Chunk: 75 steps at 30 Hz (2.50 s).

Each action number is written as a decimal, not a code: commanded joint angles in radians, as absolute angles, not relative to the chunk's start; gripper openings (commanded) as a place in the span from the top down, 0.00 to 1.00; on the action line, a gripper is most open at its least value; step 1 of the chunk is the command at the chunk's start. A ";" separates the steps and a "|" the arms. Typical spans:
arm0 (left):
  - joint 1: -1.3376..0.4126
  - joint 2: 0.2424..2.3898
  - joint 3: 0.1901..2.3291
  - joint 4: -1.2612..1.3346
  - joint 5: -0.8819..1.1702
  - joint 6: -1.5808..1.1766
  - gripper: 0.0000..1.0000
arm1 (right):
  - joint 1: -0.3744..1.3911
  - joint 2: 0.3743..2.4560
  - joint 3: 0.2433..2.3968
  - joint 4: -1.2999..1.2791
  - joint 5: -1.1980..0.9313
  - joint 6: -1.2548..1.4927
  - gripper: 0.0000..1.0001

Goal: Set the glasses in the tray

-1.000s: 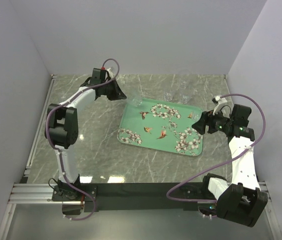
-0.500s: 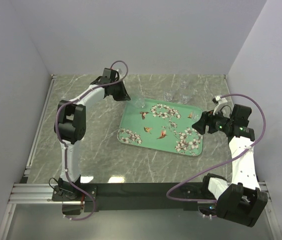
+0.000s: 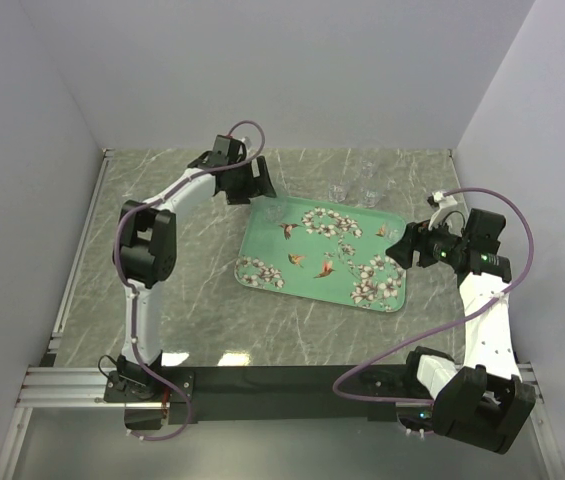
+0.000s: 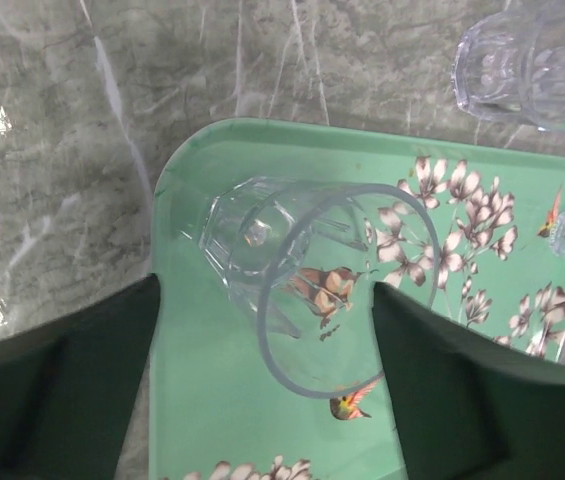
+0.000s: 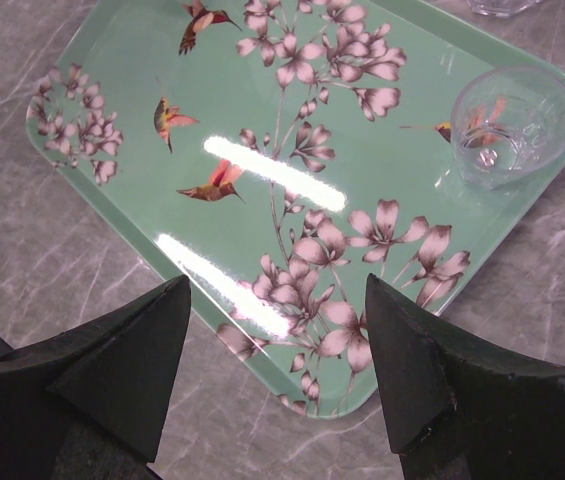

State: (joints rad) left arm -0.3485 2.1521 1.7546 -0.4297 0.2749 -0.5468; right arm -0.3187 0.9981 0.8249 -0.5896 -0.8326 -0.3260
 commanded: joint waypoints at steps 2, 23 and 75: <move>-0.353 1.990 1.740 -0.387 0.275 -0.502 0.00 | -0.330 0.994 0.821 -0.568 -0.847 -0.330 0.23; -0.218 1.214 1.180 -0.253 0.161 -0.384 0.01 | -0.262 1.152 1.093 -0.750 -0.821 -0.535 0.23; -0.215 0.868 0.854 -0.302 -0.163 -0.250 0.01 | 0.318 2.263 2.141 -0.739 -0.089 -0.331 0.38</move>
State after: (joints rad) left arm -0.2165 0.8780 0.8536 -0.3199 -0.1558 -0.2703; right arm 0.3099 2.2475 2.0880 -0.7883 -0.1184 -0.3466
